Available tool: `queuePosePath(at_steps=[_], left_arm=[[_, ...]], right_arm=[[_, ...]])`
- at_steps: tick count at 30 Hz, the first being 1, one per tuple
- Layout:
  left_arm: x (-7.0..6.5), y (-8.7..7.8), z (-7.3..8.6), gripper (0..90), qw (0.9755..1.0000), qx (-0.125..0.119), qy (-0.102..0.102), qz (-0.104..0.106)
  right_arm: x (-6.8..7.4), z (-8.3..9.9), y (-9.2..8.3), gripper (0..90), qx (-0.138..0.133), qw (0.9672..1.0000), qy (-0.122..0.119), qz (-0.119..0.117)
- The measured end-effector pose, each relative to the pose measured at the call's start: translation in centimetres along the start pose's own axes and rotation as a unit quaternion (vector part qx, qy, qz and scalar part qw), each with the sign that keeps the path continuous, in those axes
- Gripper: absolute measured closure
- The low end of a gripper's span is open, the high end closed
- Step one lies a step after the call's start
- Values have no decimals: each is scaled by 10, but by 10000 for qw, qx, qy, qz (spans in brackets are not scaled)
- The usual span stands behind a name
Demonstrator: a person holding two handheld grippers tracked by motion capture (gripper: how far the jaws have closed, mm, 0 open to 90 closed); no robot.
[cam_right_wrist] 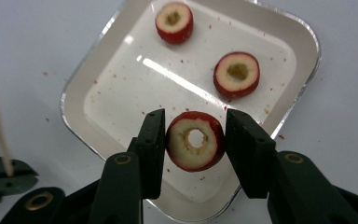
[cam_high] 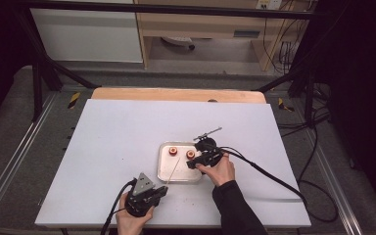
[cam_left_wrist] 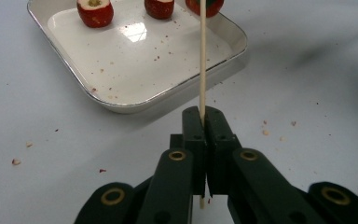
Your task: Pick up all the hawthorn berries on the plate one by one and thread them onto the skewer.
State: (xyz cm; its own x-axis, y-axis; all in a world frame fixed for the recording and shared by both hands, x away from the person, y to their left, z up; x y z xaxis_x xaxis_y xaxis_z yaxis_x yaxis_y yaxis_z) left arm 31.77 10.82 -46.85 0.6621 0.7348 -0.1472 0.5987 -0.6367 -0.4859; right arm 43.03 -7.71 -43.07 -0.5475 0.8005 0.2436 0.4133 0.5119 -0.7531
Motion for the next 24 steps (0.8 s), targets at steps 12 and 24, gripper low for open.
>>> queuePosePath(at_steps=[12,24], left_arm=[[-13,9,-2,884,9998,-116,-146,-16],[-28,21,-10,884,9981,-161,-599,3]], right_arm=[[-8,1,-32,595,-1718,9825,498,-520],[-11,3,-42,596,-2757,9535,940,-777]])
Point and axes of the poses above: each handheld gripper's, and its own axes: y roughly forward along the jaws, z roughly out of its underside, x roughly to its left, the point moved 4 cm from there along y, roughly forward along the jaws, and after that the axes turned 7 degrees about -x, right-handed, at the moved point
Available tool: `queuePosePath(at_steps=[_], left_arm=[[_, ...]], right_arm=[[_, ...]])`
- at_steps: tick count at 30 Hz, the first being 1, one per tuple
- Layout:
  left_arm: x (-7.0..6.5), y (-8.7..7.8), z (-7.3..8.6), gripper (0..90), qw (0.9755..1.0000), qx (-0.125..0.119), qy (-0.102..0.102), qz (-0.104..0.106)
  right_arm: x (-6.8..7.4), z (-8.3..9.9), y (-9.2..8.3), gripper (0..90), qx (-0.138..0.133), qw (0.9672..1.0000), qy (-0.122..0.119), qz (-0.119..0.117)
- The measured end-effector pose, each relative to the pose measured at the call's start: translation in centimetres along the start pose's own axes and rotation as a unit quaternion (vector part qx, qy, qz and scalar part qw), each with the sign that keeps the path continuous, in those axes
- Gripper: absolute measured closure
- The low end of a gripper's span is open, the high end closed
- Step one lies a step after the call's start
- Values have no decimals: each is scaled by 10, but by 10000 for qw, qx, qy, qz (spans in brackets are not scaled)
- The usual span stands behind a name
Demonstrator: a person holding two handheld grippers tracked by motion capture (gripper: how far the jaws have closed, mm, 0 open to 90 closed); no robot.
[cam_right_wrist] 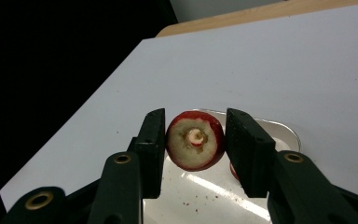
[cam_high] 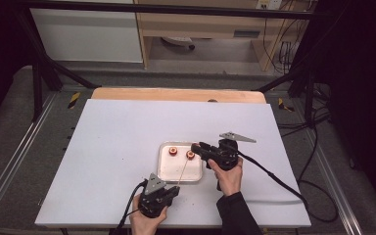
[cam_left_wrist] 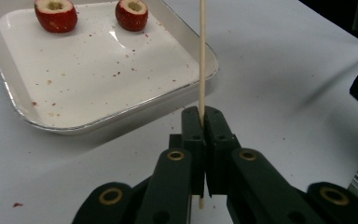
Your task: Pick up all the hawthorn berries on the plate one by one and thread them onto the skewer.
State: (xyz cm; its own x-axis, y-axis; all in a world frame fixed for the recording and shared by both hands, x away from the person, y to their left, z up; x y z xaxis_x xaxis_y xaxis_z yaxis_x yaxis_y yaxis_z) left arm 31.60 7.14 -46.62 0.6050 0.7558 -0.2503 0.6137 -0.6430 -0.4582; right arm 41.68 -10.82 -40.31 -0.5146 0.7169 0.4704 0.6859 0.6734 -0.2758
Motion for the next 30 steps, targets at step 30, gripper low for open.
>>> queuePosePath(at_steps=[30], left_arm=[[-7,13,-6,884,9994,-65,-316,115]], right_arm=[[8,5,-5,596,-618,9973,-239,-330]])
Point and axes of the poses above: each handheld gripper's, and its own axes: y roughly forward along the jaws, z roughly out of its underside, x roughly to its left, the point moved 4 cm from there along y, roughly forward along the jaws, and after that the axes turned 7 degrees about -x, right-handed, at the moved point
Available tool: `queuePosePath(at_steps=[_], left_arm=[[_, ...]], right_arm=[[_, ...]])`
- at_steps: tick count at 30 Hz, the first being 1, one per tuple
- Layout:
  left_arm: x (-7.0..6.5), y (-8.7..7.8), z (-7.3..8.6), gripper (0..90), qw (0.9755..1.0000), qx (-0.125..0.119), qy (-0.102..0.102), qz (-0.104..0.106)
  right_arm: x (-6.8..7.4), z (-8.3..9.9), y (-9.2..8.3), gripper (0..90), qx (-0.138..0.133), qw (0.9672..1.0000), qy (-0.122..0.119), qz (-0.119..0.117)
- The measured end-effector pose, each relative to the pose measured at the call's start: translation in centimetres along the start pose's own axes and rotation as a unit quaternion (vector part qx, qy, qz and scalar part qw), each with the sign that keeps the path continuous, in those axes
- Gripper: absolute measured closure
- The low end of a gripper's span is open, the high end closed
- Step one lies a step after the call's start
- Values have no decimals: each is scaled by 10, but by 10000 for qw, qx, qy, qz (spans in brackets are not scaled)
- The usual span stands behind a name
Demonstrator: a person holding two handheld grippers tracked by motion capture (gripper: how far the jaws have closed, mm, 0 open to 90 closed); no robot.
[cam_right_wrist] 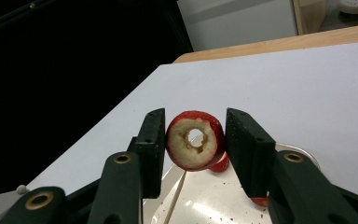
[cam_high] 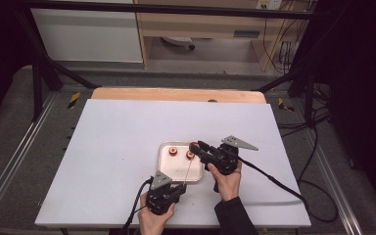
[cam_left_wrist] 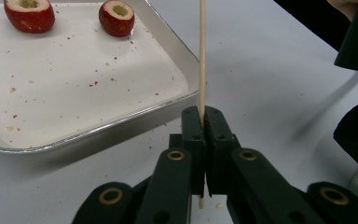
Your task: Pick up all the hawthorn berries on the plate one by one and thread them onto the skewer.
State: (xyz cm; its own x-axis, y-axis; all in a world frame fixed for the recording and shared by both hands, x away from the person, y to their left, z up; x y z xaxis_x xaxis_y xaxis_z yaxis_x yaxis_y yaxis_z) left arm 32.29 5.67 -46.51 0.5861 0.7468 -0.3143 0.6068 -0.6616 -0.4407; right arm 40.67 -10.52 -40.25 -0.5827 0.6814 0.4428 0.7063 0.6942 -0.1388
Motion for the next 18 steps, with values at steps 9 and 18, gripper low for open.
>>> queuePosePath(at_steps=[9,18], left_arm=[[1,0,-2,884,9998,-37,-174,16],[2,0,-6,885,9999,-78,-138,-2]], right_arm=[[2,5,0,597,85,9999,-67,-62],[3,11,0,598,344,9989,-220,-233]])
Point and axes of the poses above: each handheld gripper's, and its own axes: y roughly forward along the jaws, z roughly out of its underside, x roughly to its left, the point moved 4 cm from there along y, roughly forward along the jaws, and after that the axes turned 7 degrees about -x, right-handed, at the moved point
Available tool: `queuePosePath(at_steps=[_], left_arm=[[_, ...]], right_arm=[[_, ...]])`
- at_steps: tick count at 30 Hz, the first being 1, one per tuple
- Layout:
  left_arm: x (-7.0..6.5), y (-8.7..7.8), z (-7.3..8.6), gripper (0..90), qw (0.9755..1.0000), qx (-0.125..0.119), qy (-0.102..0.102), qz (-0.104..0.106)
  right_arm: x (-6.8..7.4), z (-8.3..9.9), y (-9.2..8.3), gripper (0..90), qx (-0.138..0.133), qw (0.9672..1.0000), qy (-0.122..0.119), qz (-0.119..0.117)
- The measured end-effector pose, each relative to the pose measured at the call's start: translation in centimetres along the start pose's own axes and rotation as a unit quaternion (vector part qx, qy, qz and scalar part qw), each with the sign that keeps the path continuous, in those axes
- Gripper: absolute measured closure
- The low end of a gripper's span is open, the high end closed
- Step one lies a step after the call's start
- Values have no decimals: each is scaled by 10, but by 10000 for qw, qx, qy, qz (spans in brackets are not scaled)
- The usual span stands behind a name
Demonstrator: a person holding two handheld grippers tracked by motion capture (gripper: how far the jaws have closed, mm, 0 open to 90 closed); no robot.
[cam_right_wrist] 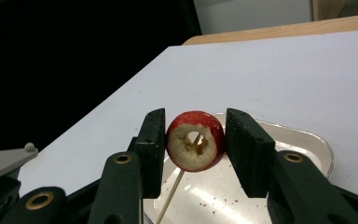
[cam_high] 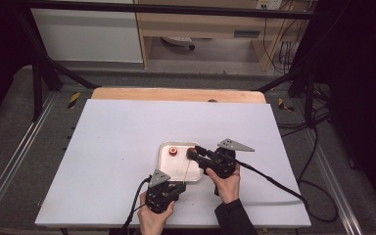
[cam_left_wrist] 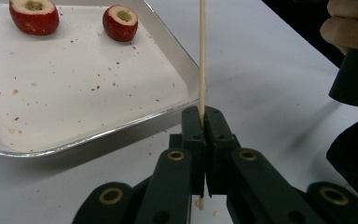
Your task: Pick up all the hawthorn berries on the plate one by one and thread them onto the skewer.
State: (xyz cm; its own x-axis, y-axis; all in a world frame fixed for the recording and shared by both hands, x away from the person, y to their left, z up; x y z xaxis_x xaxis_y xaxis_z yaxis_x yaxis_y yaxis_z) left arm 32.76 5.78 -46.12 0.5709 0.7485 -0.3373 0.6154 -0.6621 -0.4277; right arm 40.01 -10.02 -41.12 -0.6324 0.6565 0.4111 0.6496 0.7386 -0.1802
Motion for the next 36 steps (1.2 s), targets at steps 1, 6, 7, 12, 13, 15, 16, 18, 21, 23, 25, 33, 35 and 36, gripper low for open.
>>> queuePosePath(at_steps=[1,6,7,12,13,15,16,18,21,23,25,33,35,36], left_arm=[[0,0,-1,885,10000,26,-4,6],[2,1,-5,885,10000,21,17,-17],[2,2,-6,885,10000,11,22,-27],[5,4,-10,885,10000,-6,44,-69],[5,5,-11,885,10000,-9,32,-57],[6,6,-12,885,10000,-56,54,-63],[7,7,-14,885,9999,-45,78,-94],[7,7,-15,885,9999,-56,74,-100],[8,8,-17,885,9999,-58,106,-98],[9,9,-18,885,9998,-54,148,-106],[10,10,-18,886,9998,-40,183,-103],[15,6,-17,885,9994,-30,301,-158],[18,3,-16,885,9992,-3,349,-210],[18,3,-16,885,9992,-3,349,-210]], right_arm=[[0,1,0,598,40,10000,9,-26],[3,6,0,598,192,9997,41,-130],[4,8,1,598,221,9997,49,-134],[6,16,2,599,365,9991,44,-209],[7,18,3,598,397,9990,58,-207],[7,21,3,598,461,9986,53,-243],[8,23,4,599,500,9984,57,-268],[9,27,5,599,558,9980,72,-297],[11,32,5,598,613,9975,57,-340],[12,34,5,599,646,9973,55,-345],[12,36,5,599,691,9970,36,-347],[11,33,3,435,617,9976,-198,-259],[8,28,-1,349,722,9967,-289,-216],[7,26,-2,314,766,9964,-328,-180]])
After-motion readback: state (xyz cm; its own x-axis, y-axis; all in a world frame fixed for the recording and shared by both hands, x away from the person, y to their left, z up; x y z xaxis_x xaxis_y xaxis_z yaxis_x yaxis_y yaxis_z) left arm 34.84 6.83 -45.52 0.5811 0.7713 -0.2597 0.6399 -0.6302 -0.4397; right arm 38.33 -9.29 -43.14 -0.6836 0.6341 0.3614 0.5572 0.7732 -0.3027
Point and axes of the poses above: each handheld gripper's, and its own axes: y roughly forward along the jaws, z roughly out of its underside, x roughly to its left, the point moved 4 cm from there along y, roughly forward along the jaws, and after that the axes turned 7 degrees about -x, right-handed, at the moved point
